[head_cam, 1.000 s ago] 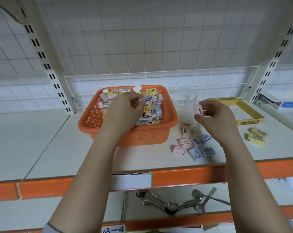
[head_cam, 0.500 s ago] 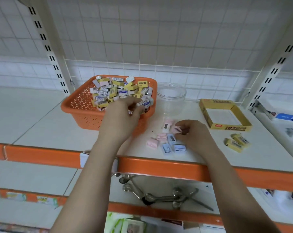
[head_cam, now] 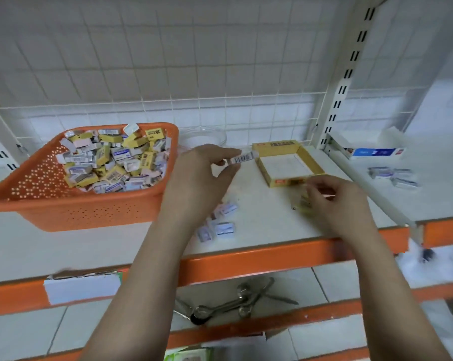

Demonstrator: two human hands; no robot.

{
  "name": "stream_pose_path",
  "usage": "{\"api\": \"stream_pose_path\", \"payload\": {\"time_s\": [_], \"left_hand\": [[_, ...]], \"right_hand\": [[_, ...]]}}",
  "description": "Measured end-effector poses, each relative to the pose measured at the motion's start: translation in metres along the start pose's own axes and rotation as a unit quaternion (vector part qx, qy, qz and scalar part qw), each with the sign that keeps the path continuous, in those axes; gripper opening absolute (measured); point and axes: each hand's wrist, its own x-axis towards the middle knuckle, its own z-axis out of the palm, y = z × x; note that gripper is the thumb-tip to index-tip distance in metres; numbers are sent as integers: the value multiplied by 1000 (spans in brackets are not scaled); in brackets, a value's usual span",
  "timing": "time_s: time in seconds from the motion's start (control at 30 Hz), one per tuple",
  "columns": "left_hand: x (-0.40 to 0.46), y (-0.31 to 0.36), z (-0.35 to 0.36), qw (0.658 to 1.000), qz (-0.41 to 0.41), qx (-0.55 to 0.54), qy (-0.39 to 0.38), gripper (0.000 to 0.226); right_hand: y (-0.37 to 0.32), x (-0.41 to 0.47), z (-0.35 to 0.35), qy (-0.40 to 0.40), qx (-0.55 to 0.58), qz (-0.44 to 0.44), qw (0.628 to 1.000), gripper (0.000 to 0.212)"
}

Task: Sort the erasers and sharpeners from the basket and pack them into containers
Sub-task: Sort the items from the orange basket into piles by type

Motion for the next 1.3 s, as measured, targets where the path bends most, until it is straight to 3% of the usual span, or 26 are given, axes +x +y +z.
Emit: {"api": "stream_pose_path", "payload": {"time_s": [0.23,0.4,0.6,1.03,1.2,1.3], "left_hand": [[13,72,112,995,24,-61,-69,22],[17,121,192,992,9,-83,-95,22],[12,144,250,982,-38,-73,-170,24],[40,142,268,974,-19,-3,-224,30],[47,124,234,980,3,-24,-197,25],[54,105,191,983,24,-48,-174,20]], "right_hand": [[107,-3,-111,120,-86,65,987,20],[161,11,-166,109,-134,38,984,25],[191,9,-178,73,-127,11,989,22],[190,5,-168,116,-100,-2,988,29],[166,13,-163,95,-102,91,986,18],[129,16,-143,116,-100,79,985,16]]}}
